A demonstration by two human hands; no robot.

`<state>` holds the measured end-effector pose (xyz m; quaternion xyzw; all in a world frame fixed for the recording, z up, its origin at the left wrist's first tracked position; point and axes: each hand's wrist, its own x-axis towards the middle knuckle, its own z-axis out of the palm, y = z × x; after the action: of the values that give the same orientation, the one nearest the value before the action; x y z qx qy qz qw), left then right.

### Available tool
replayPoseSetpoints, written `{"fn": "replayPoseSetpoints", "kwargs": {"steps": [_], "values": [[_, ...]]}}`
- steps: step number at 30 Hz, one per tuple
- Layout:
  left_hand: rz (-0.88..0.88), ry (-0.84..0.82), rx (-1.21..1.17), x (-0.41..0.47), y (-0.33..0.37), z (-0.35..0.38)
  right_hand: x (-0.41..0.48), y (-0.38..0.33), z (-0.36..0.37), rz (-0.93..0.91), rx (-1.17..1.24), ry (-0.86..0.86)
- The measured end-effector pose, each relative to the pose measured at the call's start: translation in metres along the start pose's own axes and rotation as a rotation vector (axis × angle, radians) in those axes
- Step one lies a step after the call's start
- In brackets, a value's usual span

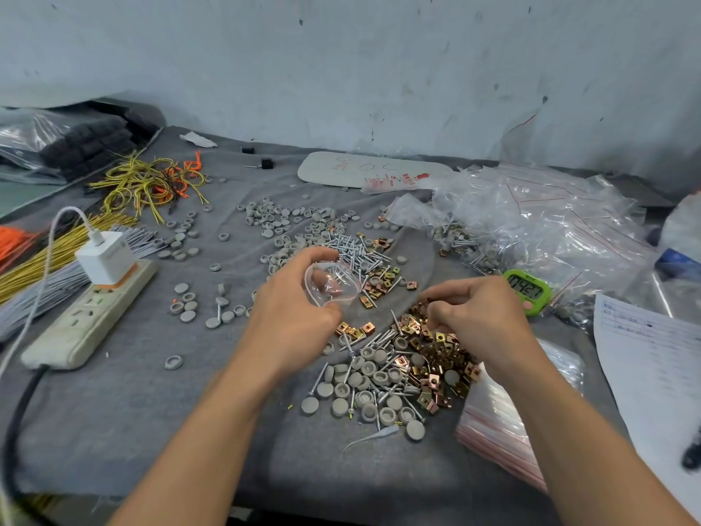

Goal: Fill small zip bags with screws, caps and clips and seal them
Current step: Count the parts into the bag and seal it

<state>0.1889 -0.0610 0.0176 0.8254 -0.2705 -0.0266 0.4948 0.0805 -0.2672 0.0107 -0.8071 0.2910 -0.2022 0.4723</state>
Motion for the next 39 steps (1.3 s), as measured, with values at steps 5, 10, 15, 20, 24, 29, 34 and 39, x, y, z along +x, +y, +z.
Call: {"fn": "replayPoseSetpoints", "kwargs": {"steps": [5, 10, 15, 20, 24, 29, 34, 39], "values": [[-0.01, -0.001, -0.011, -0.0011, -0.001, -0.0014, -0.001, 0.0005, 0.0017, 0.03, 0.04, -0.005], [-0.011, 0.003, 0.005, -0.0014, 0.0004, -0.0003, -0.0008, 0.0008, 0.0031, 0.024, -0.01, 0.028], [-0.011, -0.012, 0.012, -0.0008, 0.0007, 0.0015, 0.0008, -0.0005, 0.0028, 0.03, -0.098, 0.072], [-0.007, -0.009, 0.015, -0.0005, -0.0001, 0.002, 0.0023, -0.0009, 0.0017, 0.037, -0.169, 0.116], [-0.017, -0.004, 0.025, -0.0014, 0.0004, 0.002, 0.0035, 0.0007, 0.0041, 0.042, -0.299, 0.111], [-0.018, -0.012, 0.026, -0.0025, 0.0008, 0.0015, 0.0056, 0.0023, 0.0048, 0.067, -0.318, 0.09], [-0.02, -0.016, 0.019, -0.0018, -0.0005, 0.0, 0.0057, 0.006, 0.0039, 0.063, -0.296, 0.037], [-0.008, -0.019, 0.041, -0.0014, -0.0001, 0.0009, 0.0047, 0.0056, 0.0009, 0.025, -0.272, 0.024]]}}
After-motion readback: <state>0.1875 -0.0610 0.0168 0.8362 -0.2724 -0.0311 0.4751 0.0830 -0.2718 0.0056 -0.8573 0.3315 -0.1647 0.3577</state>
